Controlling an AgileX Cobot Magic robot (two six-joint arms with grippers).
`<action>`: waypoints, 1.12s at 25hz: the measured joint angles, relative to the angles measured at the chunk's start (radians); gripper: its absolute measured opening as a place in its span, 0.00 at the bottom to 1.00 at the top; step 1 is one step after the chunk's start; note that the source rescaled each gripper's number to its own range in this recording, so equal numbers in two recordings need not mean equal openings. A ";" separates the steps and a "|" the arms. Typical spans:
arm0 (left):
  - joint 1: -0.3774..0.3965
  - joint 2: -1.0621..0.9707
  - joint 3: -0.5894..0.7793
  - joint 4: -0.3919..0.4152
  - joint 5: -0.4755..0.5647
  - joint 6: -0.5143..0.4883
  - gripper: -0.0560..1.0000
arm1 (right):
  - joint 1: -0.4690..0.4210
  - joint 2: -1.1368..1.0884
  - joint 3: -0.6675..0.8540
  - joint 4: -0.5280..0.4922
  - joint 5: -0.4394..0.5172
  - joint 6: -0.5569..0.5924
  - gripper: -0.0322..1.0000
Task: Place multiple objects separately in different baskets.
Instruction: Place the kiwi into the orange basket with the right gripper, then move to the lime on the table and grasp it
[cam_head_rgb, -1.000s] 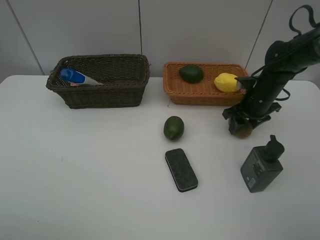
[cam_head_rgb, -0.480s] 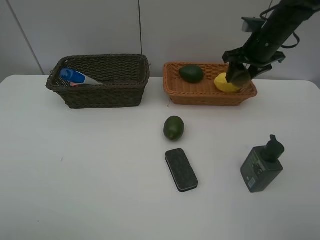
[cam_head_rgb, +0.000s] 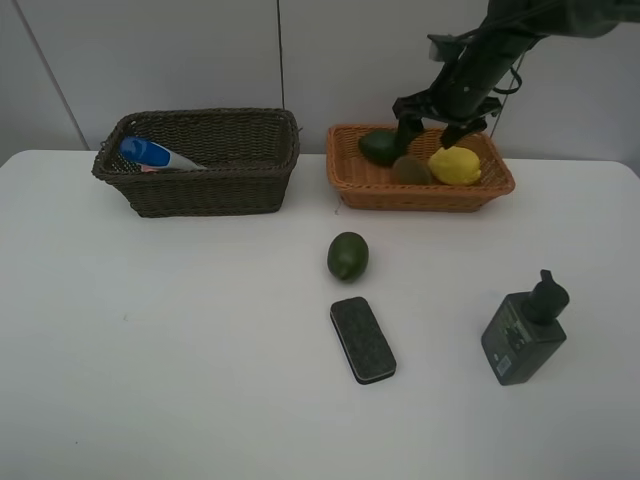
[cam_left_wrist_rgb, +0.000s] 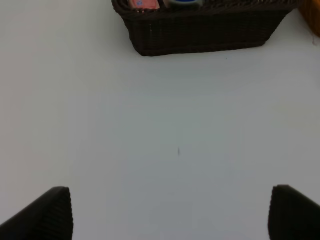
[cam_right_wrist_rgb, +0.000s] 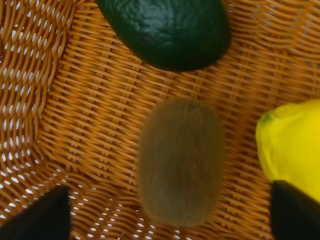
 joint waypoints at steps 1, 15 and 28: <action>0.000 0.000 0.000 0.000 0.000 0.000 1.00 | 0.005 0.003 -0.004 -0.004 0.001 0.000 0.91; 0.000 0.000 0.000 0.000 0.000 0.000 1.00 | 0.020 -0.130 0.049 0.056 0.230 0.099 1.00; 0.000 0.000 0.000 0.000 0.000 0.000 1.00 | 0.351 -0.201 0.341 0.016 0.226 0.360 1.00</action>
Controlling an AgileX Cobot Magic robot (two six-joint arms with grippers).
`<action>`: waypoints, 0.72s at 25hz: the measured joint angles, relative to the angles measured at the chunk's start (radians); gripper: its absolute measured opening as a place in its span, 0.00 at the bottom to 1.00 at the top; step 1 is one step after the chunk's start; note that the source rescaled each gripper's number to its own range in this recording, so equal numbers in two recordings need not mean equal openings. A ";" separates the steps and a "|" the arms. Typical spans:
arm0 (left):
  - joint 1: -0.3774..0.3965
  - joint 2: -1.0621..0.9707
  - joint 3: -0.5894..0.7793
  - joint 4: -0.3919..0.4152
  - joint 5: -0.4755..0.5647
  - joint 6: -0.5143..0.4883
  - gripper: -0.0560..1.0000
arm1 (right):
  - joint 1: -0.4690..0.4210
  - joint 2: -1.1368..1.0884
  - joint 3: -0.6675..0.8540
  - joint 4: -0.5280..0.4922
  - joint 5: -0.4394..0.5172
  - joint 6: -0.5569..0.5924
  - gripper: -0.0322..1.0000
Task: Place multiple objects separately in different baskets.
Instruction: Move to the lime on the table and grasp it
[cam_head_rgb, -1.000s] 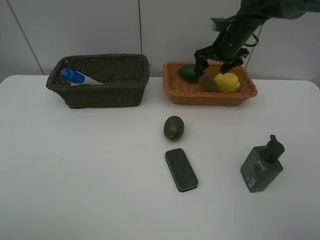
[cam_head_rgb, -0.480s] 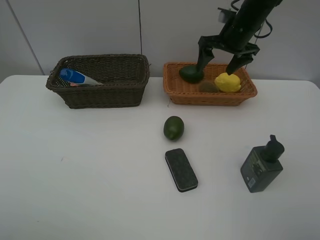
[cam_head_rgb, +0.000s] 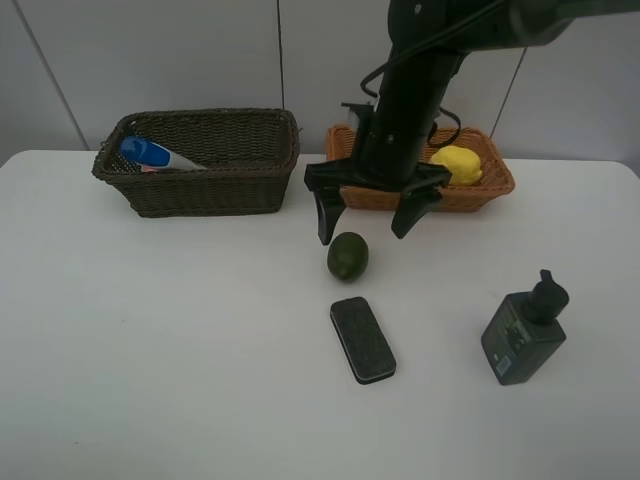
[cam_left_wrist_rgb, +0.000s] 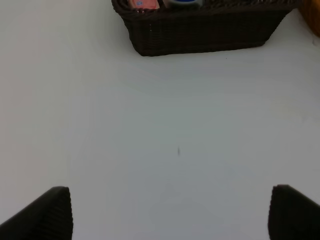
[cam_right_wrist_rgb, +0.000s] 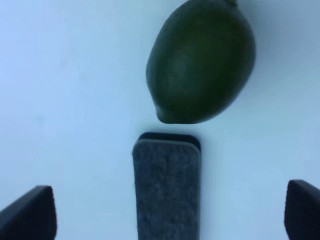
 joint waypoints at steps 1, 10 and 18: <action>0.000 0.000 0.000 0.000 0.000 0.000 1.00 | 0.012 0.010 0.000 -0.016 -0.016 0.021 1.00; 0.000 0.000 0.000 0.000 0.000 0.000 1.00 | 0.018 0.116 0.003 -0.061 -0.183 0.060 1.00; 0.000 0.000 0.000 0.000 0.000 0.000 1.00 | 0.018 0.186 0.003 -0.117 -0.280 0.061 1.00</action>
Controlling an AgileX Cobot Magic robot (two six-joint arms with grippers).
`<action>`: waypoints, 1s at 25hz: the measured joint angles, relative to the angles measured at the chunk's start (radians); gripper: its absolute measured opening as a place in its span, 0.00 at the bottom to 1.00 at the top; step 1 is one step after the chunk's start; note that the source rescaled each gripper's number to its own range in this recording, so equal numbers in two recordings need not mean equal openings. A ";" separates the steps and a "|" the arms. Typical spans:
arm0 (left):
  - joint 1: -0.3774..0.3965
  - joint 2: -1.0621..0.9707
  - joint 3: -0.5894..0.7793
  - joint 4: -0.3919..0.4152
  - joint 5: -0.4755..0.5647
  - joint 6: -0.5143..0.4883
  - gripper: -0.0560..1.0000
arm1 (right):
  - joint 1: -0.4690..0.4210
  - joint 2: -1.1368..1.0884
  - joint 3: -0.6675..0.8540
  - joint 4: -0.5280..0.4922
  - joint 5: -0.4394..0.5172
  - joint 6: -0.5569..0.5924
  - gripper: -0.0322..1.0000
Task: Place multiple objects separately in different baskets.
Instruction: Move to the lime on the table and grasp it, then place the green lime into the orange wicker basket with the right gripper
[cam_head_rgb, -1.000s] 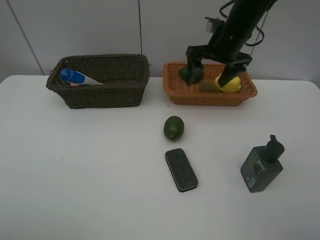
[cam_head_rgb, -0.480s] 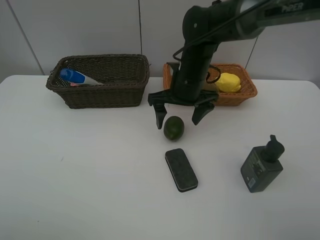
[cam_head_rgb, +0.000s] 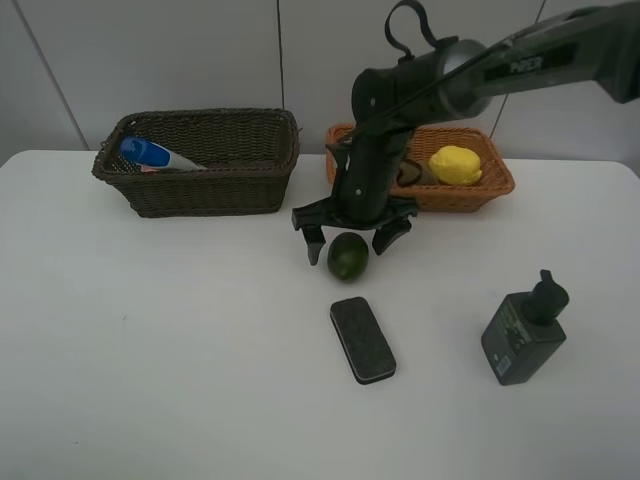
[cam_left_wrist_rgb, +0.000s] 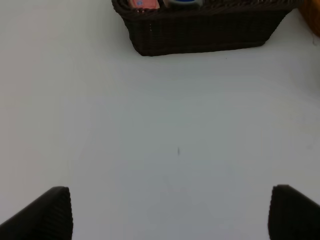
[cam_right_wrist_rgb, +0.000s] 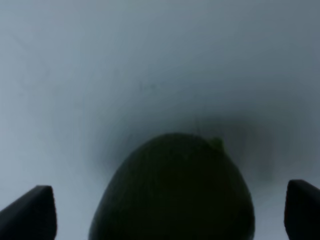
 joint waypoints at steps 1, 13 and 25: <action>0.000 0.000 0.000 0.000 0.000 0.000 1.00 | 0.000 0.006 0.000 -0.004 -0.008 0.000 1.00; 0.000 0.000 0.000 0.000 0.000 0.000 1.00 | 0.000 0.025 0.000 -0.030 -0.022 -0.069 0.45; 0.000 0.000 0.000 0.000 0.000 0.000 1.00 | 0.000 -0.079 -0.277 -0.157 0.146 -0.251 0.45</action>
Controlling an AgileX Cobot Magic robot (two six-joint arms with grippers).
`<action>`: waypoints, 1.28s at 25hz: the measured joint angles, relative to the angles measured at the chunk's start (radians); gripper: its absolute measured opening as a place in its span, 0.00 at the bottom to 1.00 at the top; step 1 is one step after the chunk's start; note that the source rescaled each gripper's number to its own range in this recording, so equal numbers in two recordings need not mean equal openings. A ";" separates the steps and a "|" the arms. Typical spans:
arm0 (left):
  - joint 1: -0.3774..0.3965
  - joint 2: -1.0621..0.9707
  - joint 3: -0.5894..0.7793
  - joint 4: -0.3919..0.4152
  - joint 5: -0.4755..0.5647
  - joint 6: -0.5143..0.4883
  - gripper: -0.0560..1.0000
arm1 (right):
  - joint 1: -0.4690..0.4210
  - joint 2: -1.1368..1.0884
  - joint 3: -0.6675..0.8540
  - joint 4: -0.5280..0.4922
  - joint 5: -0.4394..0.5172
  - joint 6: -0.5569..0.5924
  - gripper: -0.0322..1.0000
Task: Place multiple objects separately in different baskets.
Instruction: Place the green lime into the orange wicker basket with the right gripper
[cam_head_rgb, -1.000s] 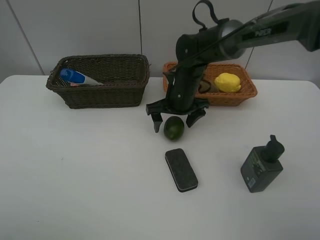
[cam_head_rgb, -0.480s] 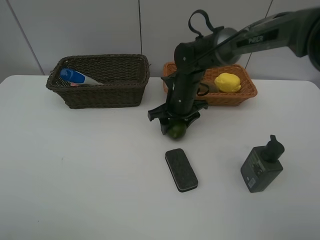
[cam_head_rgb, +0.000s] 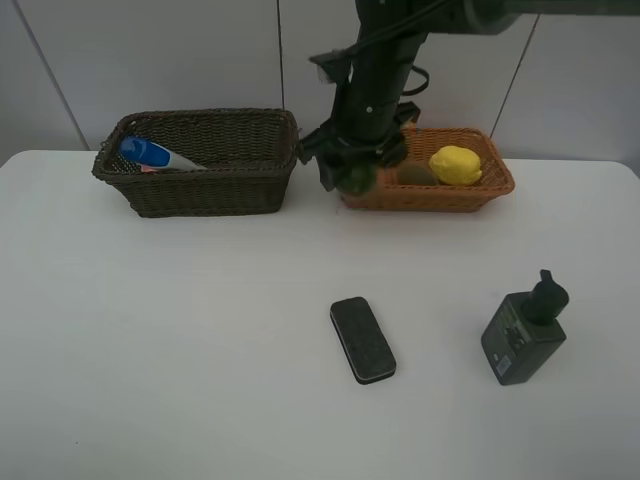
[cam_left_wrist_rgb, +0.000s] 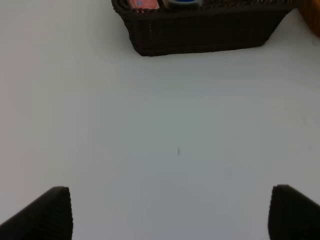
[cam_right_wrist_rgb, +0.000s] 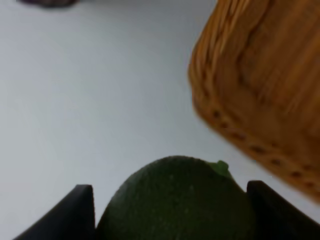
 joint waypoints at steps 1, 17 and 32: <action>0.000 0.000 0.000 0.000 0.000 0.000 1.00 | -0.002 0.008 -0.033 -0.025 -0.014 -0.013 0.45; 0.000 0.000 0.000 0.000 0.000 0.000 1.00 | -0.140 0.156 -0.077 -0.079 -0.215 0.015 0.65; 0.000 0.000 0.000 0.000 0.000 0.000 1.00 | -0.164 -0.027 -0.077 -0.051 0.121 0.078 0.98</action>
